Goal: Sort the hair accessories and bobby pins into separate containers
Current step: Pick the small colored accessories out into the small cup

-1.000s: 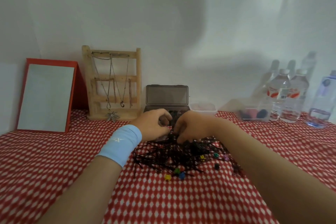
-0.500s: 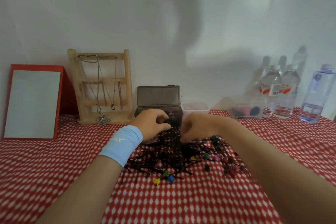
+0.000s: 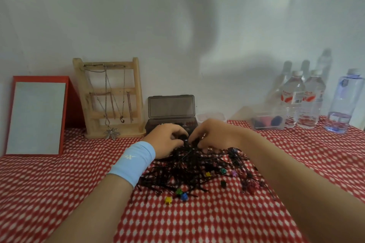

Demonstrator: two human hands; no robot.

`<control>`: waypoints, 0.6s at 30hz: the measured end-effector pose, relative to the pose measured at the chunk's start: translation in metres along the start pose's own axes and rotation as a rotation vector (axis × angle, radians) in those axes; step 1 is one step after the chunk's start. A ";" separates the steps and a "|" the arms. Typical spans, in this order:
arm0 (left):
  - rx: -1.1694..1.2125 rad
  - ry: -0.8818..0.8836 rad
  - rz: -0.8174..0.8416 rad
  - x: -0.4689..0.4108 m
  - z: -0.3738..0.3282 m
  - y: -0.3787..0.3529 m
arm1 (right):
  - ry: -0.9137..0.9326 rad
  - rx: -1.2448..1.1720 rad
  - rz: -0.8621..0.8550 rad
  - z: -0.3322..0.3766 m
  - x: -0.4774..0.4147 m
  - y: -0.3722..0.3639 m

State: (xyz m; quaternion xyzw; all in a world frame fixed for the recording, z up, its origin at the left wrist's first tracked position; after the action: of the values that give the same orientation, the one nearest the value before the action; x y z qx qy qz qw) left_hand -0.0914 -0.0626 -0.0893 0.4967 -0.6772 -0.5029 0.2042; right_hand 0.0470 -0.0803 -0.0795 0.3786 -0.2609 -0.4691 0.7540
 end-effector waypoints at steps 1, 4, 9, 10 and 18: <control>0.001 0.005 -0.013 -0.002 0.002 0.002 | 0.008 -0.038 -0.026 -0.001 -0.001 0.002; 0.013 0.034 -0.096 -0.012 0.011 0.010 | 0.008 -0.145 -0.106 -0.007 -0.013 0.006; 0.009 0.100 -0.203 -0.040 0.031 0.027 | 0.029 -0.116 -0.322 -0.015 -0.046 0.026; -0.003 0.102 -0.207 -0.046 0.034 0.030 | 0.031 -0.105 -0.353 -0.016 -0.054 0.029; -0.118 0.104 -0.213 -0.076 0.049 0.029 | 0.000 0.051 -0.382 -0.023 -0.079 0.035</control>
State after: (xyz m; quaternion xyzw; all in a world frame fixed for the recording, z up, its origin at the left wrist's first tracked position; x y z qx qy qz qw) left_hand -0.1109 0.0277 -0.0674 0.5784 -0.5784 -0.5343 0.2132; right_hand 0.0490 0.0084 -0.0674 0.4403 -0.1962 -0.5970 0.6413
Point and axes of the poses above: each hand's wrist, its own x-axis away from the middle knuckle, its own y-axis out of the back of the hand, z = x × y, the point moved 8 cm from there along -x, towards the middle knuckle, and after that the axes turned 4 degrees about -x, right-handed, at the moved point
